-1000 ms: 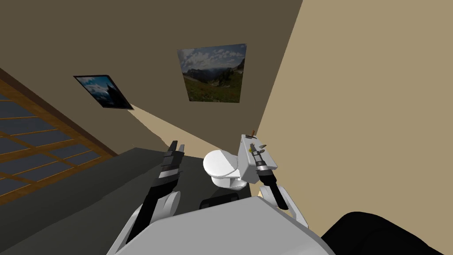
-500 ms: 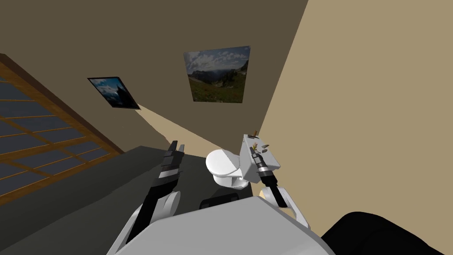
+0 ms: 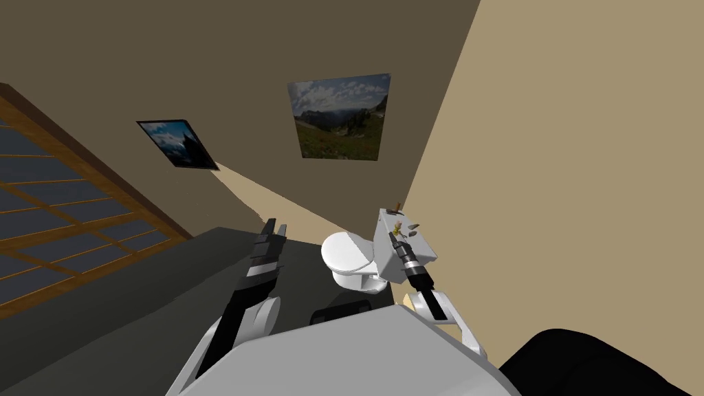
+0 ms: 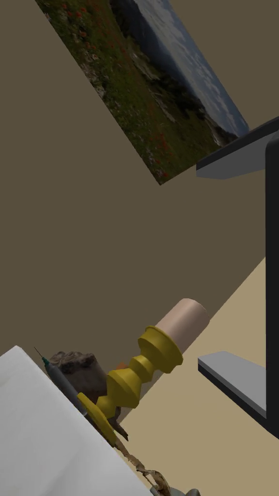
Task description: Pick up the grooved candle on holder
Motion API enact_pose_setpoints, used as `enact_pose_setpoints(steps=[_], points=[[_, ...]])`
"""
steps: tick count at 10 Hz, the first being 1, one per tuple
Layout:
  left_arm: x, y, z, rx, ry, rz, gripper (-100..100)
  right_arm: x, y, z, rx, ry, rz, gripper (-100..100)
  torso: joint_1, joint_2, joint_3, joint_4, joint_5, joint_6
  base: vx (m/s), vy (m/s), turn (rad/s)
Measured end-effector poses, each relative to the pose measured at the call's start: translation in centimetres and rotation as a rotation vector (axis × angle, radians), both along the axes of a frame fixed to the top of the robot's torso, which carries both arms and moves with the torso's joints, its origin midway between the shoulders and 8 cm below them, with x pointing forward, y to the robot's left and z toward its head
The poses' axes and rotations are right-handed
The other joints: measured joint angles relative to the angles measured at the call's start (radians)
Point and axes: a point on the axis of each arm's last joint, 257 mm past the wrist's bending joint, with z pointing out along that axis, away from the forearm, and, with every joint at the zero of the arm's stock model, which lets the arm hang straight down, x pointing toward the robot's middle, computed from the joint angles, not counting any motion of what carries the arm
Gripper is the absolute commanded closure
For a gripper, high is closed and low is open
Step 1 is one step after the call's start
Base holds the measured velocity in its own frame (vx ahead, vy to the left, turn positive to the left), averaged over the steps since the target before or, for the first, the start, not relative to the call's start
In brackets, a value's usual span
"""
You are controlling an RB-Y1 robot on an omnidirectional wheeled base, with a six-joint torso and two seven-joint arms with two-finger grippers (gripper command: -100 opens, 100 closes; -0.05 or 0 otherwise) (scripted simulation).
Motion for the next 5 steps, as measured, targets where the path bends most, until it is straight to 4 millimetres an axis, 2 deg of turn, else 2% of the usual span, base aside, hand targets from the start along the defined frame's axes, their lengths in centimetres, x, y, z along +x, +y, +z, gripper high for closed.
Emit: enact_pose_setpoints(steps=[5], points=[[0.0,0.0,0.0,0.0,0.0,0.0,0,0.8,-1.6,-1.8,-0.256,0.081,-0.008,-100,-0.001,-0.001,-0.001,0.0,0.0,0.0,0.017,0.033,-0.077]])
